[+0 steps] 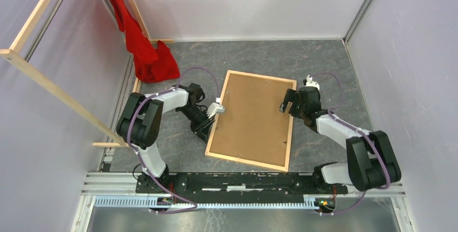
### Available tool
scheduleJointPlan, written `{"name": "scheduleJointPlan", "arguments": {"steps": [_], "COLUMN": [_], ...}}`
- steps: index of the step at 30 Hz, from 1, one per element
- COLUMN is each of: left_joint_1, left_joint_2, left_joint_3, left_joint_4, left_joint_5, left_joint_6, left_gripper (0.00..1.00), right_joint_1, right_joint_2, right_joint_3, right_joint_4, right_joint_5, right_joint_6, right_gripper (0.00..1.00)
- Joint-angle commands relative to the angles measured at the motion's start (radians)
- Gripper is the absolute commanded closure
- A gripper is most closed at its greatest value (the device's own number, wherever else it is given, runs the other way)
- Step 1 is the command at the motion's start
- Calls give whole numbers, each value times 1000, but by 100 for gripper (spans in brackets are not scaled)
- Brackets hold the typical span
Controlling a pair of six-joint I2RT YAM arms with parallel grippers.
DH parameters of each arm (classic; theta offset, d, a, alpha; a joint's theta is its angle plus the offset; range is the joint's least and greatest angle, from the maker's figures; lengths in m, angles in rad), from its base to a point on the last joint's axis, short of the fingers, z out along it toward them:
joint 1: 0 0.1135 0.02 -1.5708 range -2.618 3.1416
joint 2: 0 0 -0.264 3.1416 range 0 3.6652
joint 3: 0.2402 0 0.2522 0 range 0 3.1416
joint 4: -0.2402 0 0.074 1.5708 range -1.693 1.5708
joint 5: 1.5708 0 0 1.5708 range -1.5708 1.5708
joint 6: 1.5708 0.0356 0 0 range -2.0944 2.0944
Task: Put the photo into the frame
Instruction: Adjust the photo frame at the center of the board.
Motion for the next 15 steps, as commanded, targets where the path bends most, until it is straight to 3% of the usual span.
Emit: {"name": "scheduleJointPlan", "arguments": {"steps": [1, 5, 9, 13, 15], "left_joint_1": [-68, -161, -163, 21, 127], "left_joint_2": [-27, -28, -52, -41, 31], "left_joint_3": [-31, -37, 1, 168, 313], "left_joint_4": [75, 73, -25, -100, -61], "left_joint_5": [5, 55, 58, 47, 69], "left_joint_6": [18, -1, 67, 94, -2], "left_gripper": [69, 68, 65, 61, 59], "right_joint_1": [-19, -15, -14, -16, -12], "right_joint_2": [107, 195, 159, 73, 54], "right_joint_3": [80, 157, 183, 193, 191], "right_joint_4": [124, 124, 63, 27, 74], "right_joint_5": [-202, -267, -174, -25, -50], "right_joint_6": [10, 39, 10, -6, 8], "right_gripper": [2, 2, 2, 3, 8]}}
